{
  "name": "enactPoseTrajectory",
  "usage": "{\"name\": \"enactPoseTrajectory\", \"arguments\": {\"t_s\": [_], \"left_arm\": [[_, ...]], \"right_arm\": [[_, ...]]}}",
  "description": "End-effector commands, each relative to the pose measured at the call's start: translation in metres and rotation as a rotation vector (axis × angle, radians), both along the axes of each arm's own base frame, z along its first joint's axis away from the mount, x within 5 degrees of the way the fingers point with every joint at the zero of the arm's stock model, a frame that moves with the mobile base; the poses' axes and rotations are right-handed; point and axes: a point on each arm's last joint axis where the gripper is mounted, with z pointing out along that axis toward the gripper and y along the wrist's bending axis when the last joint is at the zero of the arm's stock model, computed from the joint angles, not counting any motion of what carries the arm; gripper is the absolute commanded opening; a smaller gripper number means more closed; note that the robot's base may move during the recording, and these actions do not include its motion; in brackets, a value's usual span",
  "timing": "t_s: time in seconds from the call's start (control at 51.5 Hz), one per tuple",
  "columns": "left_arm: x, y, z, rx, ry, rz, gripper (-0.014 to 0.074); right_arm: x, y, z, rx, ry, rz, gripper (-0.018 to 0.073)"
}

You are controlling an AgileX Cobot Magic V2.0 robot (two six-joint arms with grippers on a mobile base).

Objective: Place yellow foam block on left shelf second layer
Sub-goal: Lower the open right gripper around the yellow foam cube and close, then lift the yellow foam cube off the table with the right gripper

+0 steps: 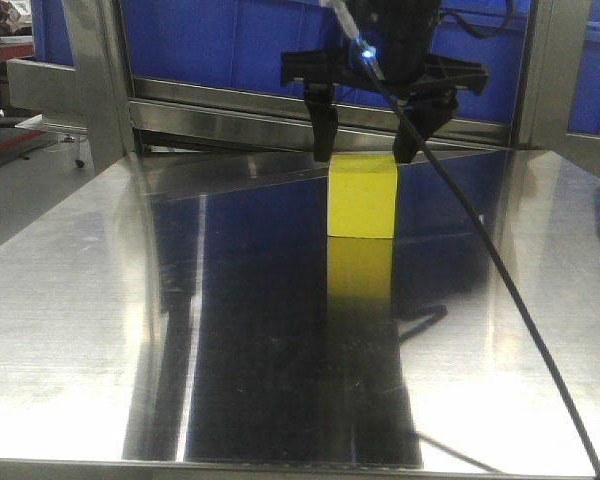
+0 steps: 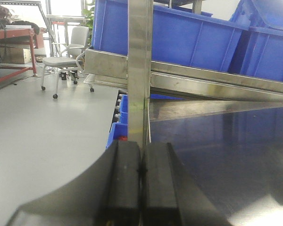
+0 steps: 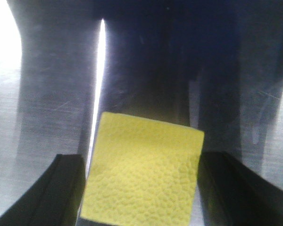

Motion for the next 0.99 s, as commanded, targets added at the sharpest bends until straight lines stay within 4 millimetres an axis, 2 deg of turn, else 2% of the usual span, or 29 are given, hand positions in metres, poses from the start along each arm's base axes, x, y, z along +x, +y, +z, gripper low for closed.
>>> {"name": "enactPoseTrajectory", "arguments": {"t_s": [0.0, 0.408, 0.486, 0.622, 0.68, 0.816, 0.972], "left_arm": [[0.001, -0.001, -0.001, -0.009, -0.051, -0.016, 0.0136], [0.001, -0.001, -0.001, -0.009, -0.051, -0.016, 0.0136], [0.001, -0.001, -0.001, -0.009, -0.051, -0.016, 0.0135], [0.001, -0.001, -0.001, -0.009, -0.051, -0.016, 0.0136], [0.001, -0.001, -0.001, -0.009, -0.051, -0.016, 0.0136], [0.001, -0.001, -0.001, -0.009, -0.051, -0.016, 0.0135], [0.001, -0.001, -0.001, -0.009, -0.051, -0.016, 0.0136]], "right_arm": [[0.003, -0.006, 0.033, 0.032, -0.123, -0.003, 0.0568], [0.014, 0.000, 0.004, 0.005, -0.088, 0.005, 0.0563], [0.014, 0.000, 0.004, 0.005, -0.087, 0.005, 0.0506], [0.013, 0.000, 0.005, 0.006, -0.090, 0.006, 0.0295], [0.012, -0.001, 0.008, 0.009, -0.096, 0.006, 0.0244], [0.007, -0.002, 0.026, 0.024, -0.134, 0.010, 0.0260], [-0.010, -0.008, 0.067, 0.028, -0.224, 0.026, 0.0269]]}}
